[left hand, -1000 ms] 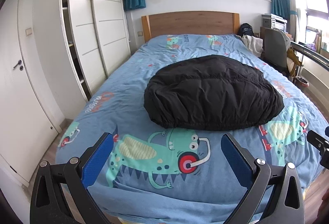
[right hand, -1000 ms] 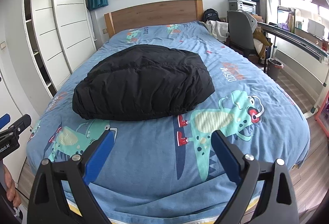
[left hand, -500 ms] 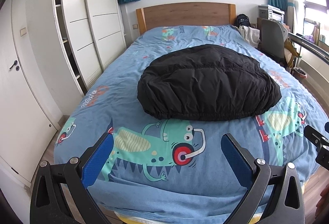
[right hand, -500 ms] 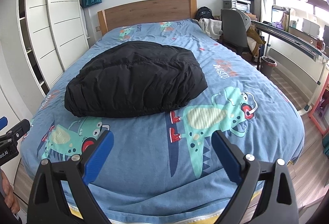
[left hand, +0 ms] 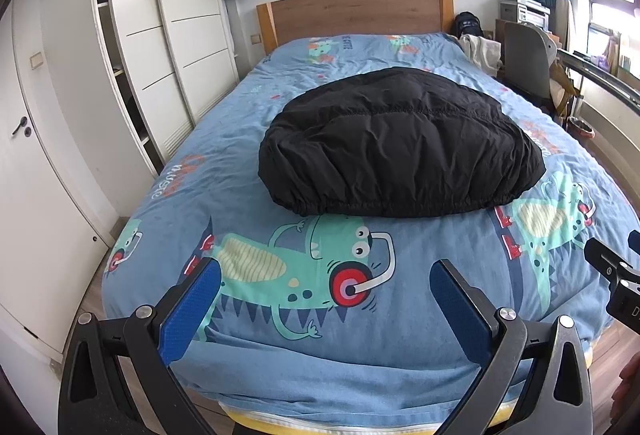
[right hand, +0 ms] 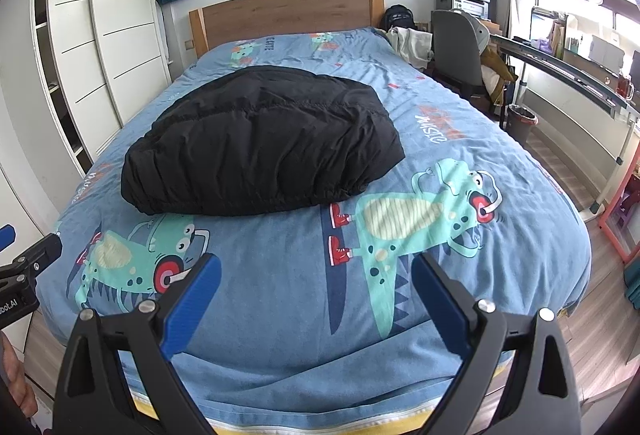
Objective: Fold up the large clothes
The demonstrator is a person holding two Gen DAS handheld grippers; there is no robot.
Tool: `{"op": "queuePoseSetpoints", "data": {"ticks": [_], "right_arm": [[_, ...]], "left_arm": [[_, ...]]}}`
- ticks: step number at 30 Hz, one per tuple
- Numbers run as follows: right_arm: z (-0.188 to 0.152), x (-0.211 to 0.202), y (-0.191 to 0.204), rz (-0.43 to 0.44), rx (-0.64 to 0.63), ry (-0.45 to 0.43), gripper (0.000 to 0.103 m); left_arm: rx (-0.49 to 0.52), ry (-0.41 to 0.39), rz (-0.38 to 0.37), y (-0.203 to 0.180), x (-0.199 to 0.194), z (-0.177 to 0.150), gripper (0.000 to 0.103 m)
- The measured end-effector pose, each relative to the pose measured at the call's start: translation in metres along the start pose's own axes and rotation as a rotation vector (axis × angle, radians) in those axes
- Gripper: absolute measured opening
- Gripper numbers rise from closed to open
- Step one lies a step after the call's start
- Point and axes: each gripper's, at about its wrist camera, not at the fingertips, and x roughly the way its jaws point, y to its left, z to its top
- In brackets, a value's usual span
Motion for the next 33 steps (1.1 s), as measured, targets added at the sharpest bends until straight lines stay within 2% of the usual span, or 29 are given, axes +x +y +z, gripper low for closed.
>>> {"op": "queuePoseSetpoints", "data": {"ticks": [9,33], "right_arm": [[-0.004,0.006,-0.002,-0.007,0.0,0.031,0.097],[-0.007,0.011,-0.005,-0.009,-0.005,0.048,0.097]], "left_arm": [[-0.006,0.02,-0.001,0.003,0.005,-0.001,0.102],[-0.007,0.037,-0.003,0.003,0.01,-0.006,0.102]]}}
